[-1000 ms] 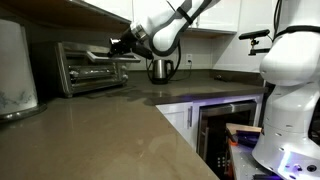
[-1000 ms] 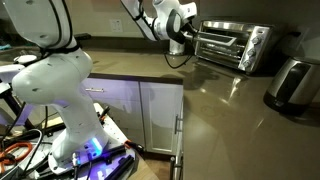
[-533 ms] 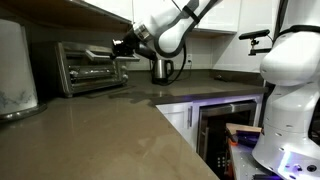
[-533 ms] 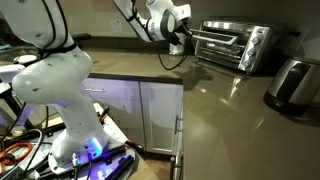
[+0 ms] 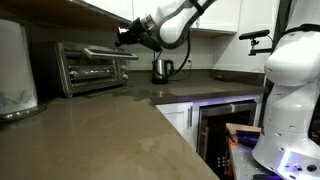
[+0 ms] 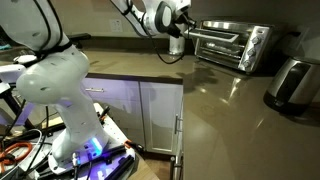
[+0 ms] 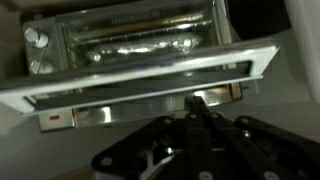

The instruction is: Open the oven door

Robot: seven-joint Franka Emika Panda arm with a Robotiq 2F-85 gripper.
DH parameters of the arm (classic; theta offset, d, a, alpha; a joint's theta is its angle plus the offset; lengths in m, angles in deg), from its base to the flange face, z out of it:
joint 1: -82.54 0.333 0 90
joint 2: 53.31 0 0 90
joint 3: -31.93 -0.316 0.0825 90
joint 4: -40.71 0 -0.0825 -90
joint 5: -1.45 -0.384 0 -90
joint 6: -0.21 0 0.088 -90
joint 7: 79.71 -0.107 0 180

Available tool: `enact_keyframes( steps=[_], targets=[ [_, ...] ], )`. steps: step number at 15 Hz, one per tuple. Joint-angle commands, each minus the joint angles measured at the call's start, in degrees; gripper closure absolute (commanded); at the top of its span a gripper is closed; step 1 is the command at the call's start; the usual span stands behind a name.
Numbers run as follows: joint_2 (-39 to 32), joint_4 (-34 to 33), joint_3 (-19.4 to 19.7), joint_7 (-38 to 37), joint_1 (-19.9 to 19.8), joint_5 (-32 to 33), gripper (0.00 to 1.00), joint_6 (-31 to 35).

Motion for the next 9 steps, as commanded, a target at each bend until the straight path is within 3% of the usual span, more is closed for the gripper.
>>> enact_keyframes(
  steps=[1, 9],
  targets=[
    [4.1, -2.5, -2.5, 3.4, -3.4, -3.0, 1.00, 0.0],
    [-0.8, -12.2, -7.0, 2.9, -7.2, -4.1, 1.00, -0.2]
  ],
)
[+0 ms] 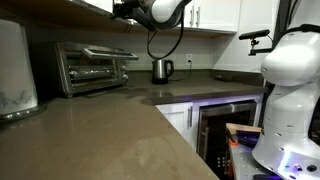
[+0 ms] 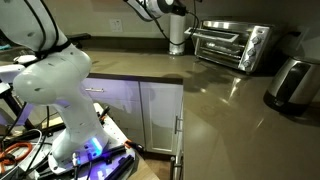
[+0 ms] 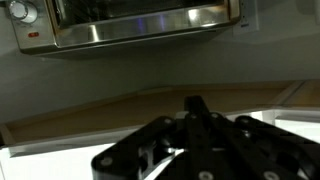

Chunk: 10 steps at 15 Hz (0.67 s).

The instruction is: Open the oven door

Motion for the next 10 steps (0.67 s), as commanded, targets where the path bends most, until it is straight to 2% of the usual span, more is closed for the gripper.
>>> enact_keyframes(
  steps=[1, 8, 9, 10],
  targets=[
    [-4.2, -4.0, -3.3, 2.1, -2.4, -2.5, 1.00, 0.0],
    [-11.2, -5.7, -4.6, 2.0, -2.1, -2.4, 1.00, 0.0],
    [-12.5, -5.3, 6.0, 5.8, 9.6, -6.0, 1.00, -0.2],
    [-13.1, -5.0, 7.9, 5.7, 11.8, -6.6, 1.00, -0.2]
  ],
)
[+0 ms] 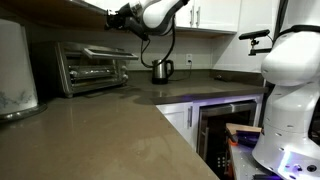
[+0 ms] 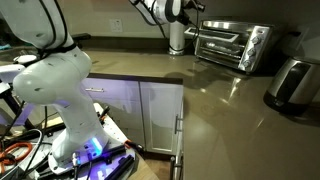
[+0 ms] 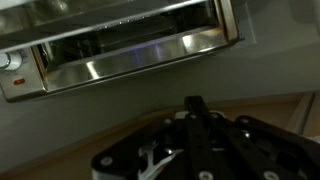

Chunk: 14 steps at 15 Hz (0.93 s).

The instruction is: Open the oven door

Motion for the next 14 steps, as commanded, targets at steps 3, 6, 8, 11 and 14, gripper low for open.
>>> enact_keyframes(
  steps=[3, 6, 8, 11, 14],
  targets=[
    [-5.6, -0.8, 5.2, 3.3, 6.9, -2.8, 1.00, 0.0],
    [-7.1, -0.2, 5.6, 3.2, 7.3, -2.7, 1.00, 0.0],
    [-7.8, 0.0, 5.8, 3.3, 7.5, -2.7, 1.00, 0.0],
    [-8.3, 0.8, 6.2, 3.7, 7.9, -2.9, 1.00, 0.0],
    [-8.7, 1.5, 6.7, 3.9, 8.2, -3.0, 1.00, 0.0]
  ],
)
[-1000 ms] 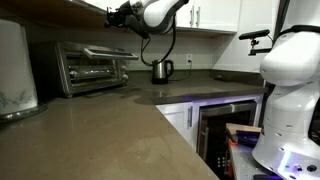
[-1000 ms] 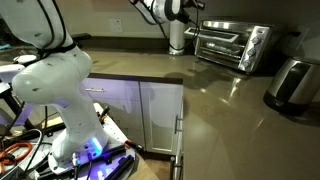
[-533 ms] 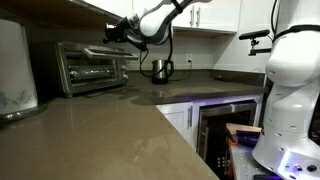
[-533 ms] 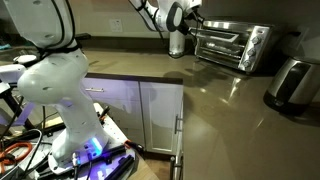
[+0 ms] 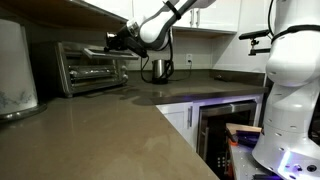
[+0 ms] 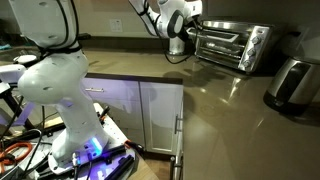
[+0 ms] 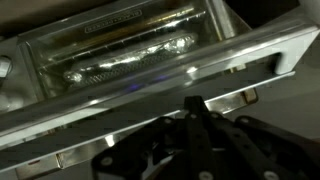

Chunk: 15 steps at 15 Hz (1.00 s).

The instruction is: Open the oven door

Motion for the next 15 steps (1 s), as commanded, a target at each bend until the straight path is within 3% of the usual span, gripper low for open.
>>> enact_keyframes(
  steps=[1, 15],
  targets=[
    [-0.3, 0.9, 1.0, 1.9, 1.1, -1.1, 1.00, 0.0],
    [1.9, 8.0, 0.5, -0.3, 1.9, -0.7, 1.00, -1.4]
  ],
)
